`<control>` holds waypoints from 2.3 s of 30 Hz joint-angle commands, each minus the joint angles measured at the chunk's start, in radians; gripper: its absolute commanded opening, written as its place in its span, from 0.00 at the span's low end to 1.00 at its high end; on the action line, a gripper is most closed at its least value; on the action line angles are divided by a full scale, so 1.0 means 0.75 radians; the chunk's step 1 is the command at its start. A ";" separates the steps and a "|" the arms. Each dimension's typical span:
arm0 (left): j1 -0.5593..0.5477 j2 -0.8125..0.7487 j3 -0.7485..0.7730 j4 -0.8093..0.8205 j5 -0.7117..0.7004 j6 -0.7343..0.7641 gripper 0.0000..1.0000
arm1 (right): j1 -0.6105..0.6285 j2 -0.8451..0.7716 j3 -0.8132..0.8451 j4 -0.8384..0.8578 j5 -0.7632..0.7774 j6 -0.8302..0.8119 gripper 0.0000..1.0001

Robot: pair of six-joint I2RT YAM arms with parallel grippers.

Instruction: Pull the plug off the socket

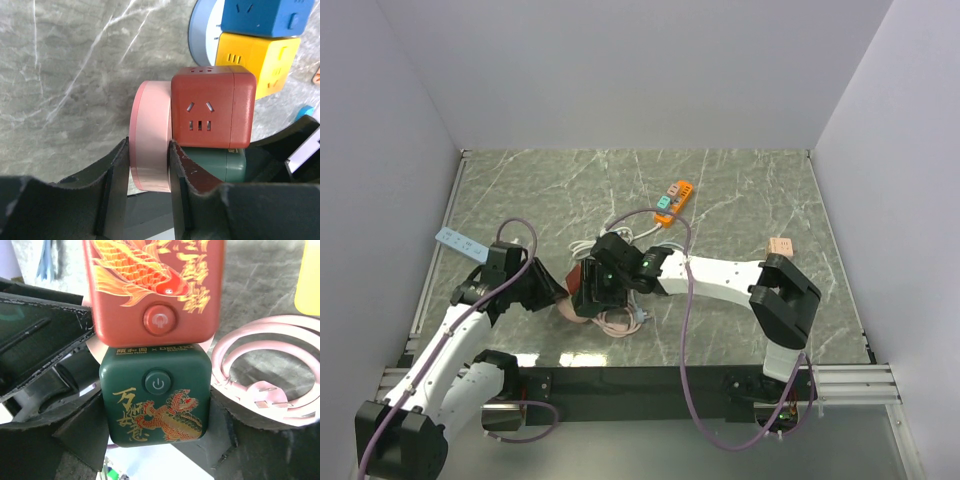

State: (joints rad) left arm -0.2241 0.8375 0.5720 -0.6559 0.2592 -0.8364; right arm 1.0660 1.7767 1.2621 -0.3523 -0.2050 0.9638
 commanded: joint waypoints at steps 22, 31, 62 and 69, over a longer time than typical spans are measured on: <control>-0.022 0.129 0.100 0.122 0.029 0.005 0.01 | -0.280 -0.457 -0.278 0.265 -0.222 -0.009 0.00; -0.047 0.243 0.186 0.110 -0.024 0.015 0.01 | -0.002 -0.041 0.219 -0.170 0.095 -0.136 0.00; -0.047 0.076 0.295 -0.039 -0.110 -0.012 0.01 | -1.114 -0.562 -0.267 -0.684 0.715 -0.228 0.00; -0.028 0.068 0.376 -0.111 -0.137 0.027 0.01 | -1.292 -0.473 -0.365 -0.686 0.822 -0.228 0.00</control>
State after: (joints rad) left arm -0.2577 0.9176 0.7769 -0.7532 0.1589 -0.8314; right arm 0.1253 1.4296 1.0046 -0.8326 0.3248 0.8017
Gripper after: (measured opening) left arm 0.367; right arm 0.666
